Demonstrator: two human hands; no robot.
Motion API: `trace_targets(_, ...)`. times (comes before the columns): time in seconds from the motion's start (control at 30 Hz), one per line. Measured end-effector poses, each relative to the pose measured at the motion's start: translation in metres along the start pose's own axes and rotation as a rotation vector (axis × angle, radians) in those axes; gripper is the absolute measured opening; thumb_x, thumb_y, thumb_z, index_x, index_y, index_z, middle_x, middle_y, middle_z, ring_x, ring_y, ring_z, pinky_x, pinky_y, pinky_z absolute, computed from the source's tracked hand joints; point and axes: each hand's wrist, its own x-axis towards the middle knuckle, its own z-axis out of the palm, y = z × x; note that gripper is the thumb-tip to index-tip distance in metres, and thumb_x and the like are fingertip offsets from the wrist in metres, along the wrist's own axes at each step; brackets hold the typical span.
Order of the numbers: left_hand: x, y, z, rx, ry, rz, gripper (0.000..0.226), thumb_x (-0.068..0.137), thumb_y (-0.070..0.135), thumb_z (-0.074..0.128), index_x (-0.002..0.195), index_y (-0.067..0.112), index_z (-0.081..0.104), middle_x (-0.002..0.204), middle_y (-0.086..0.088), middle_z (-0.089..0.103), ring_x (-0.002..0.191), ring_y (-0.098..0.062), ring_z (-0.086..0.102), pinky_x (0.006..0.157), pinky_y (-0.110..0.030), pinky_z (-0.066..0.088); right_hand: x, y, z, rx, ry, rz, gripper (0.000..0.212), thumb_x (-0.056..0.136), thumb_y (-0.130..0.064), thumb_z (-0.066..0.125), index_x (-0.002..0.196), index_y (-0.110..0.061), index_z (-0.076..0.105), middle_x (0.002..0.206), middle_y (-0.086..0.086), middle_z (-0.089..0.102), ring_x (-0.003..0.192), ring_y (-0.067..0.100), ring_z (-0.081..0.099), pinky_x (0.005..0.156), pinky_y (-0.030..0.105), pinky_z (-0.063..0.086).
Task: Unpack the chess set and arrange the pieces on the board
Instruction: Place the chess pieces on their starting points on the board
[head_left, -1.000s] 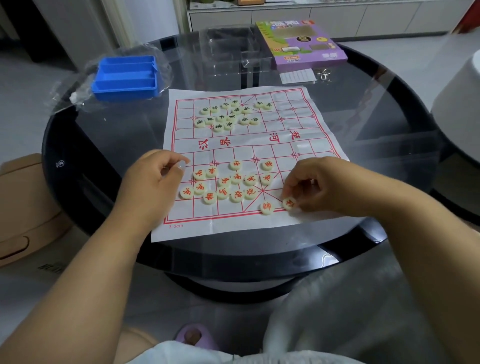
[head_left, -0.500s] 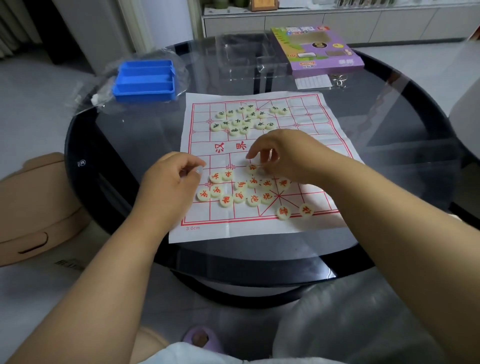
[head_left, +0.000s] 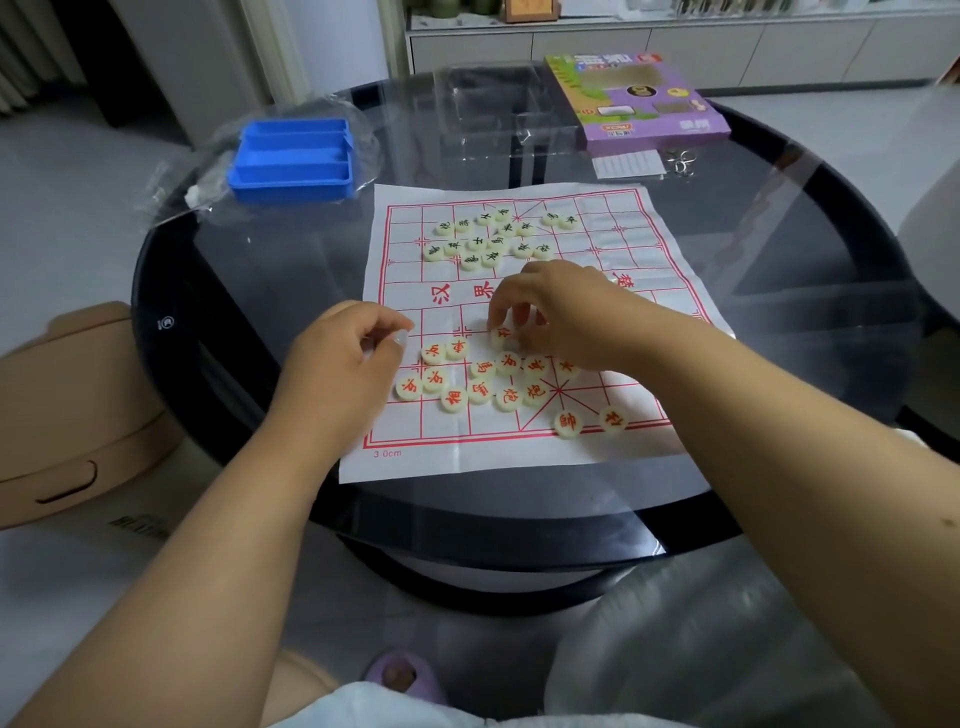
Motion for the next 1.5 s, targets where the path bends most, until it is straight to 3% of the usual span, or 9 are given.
trace_targets(0.07,0.000,0.001,0.000,0.009,-0.004,0.002,0.009,0.096,0.027,0.055,0.103,0.028,0.060,0.107,0.014,0.056,0.084,-0.005,0.061,0.056,-0.013,0.042,-0.004,0.001,-0.001,0.030,0.035,0.006,0.023,0.089,-0.022,0.061,0.113,-0.026,0.062,0.107,-0.004,0.055,0.092,0.013,0.051,0.090,0.037,0.048)
trace_targets(0.2,0.000,0.001,0.000,0.016,-0.003,-0.002,0.009,0.096,0.028,0.055,0.103,0.030,0.060,0.109,0.014,0.057,0.081,-0.006,0.062,0.054,-0.013,0.042,-0.022,-0.003,-0.004,0.129,0.125,-0.021,0.022,0.089,-0.022,0.062,0.110,-0.025,0.063,0.099,-0.011,0.050,0.085,0.006,0.049,0.072,0.013,0.044)
trace_targets(0.3,-0.001,0.001,0.000,0.012,-0.001,-0.008,0.009,0.096,0.028,0.055,0.102,0.031,0.061,0.109,0.013,0.057,0.080,-0.007,0.062,0.053,-0.014,0.042,-0.039,-0.008,-0.002,0.178,0.121,-0.037,0.019,0.087,-0.025,0.064,0.104,-0.031,0.061,0.092,-0.018,0.048,0.082,0.003,0.049,0.066,0.008,0.040)
trace_targets(0.43,-0.002,0.000,-0.001,-0.007,0.023,-0.005,0.010,0.096,0.028,0.054,0.101,0.030,0.062,0.111,0.012,0.054,0.078,-0.008,0.063,0.053,-0.014,0.043,-0.057,-0.006,0.004,0.235,0.096,-0.015,0.019,0.084,-0.030,0.065,0.098,-0.039,0.055,0.091,-0.023,0.046,0.084,0.002,0.049,0.069,0.011,0.044)
trace_targets(0.67,-0.001,-0.002,-0.001,-0.038,0.029,-0.006,0.009,0.096,0.029,0.055,0.099,0.031,0.063,0.110,0.011,0.057,0.079,-0.008,0.064,0.055,-0.016,0.048,-0.067,-0.009,0.011,0.181,0.074,-0.047,0.021,0.080,-0.030,0.072,0.100,-0.032,0.067,0.095,-0.016,0.052,0.086,0.001,0.048,0.075,0.015,0.042)
trace_targets(0.8,-0.001,-0.004,-0.002,-0.068,0.024,-0.019,0.009,0.096,0.029,0.055,0.098,0.032,0.064,0.111,0.010,0.061,0.079,-0.009,0.066,0.055,-0.018,0.050,-0.065,-0.017,0.017,0.136,0.049,-0.067,0.023,0.082,-0.029,0.070,0.104,-0.030,0.068,0.097,-0.016,0.050,0.090,0.003,0.048,0.075,0.009,0.040)
trace_targets(0.9,0.000,-0.004,-0.003,-0.083,0.031,-0.032,0.011,0.096,0.029,0.055,0.098,0.032,0.065,0.108,0.011,0.063,0.078,-0.008,0.067,0.055,-0.020,0.053,-0.064,-0.019,0.022,0.099,0.028,-0.077,0.023,0.082,-0.028,0.069,0.105,-0.031,0.067,0.101,-0.013,0.053,0.090,0.002,0.047,0.078,0.013,0.044)
trace_targets(1.2,0.000,-0.005,-0.004,-0.136,0.075,-0.062,0.011,0.096,0.027,0.055,0.098,0.031,0.065,0.097,0.019,0.064,0.069,-0.001,0.067,0.047,-0.012,0.049,-0.064,-0.018,0.021,0.091,0.058,-0.089,0.025,0.081,-0.028,0.071,0.105,-0.031,0.068,0.099,-0.015,0.050,0.090,0.001,0.046,0.073,0.006,0.038)
trace_targets(1.5,0.002,-0.007,-0.005,-0.172,0.070,-0.082,0.015,0.096,0.032,0.054,0.098,0.028,0.068,0.089,0.021,0.066,0.070,0.002,0.068,0.053,-0.020,0.056,-0.064,0.004,-0.001,0.144,0.293,0.035,0.017,0.082,-0.024,0.068,0.098,-0.029,0.070,0.085,-0.021,0.049,0.077,0.002,0.052,0.062,0.010,0.036)
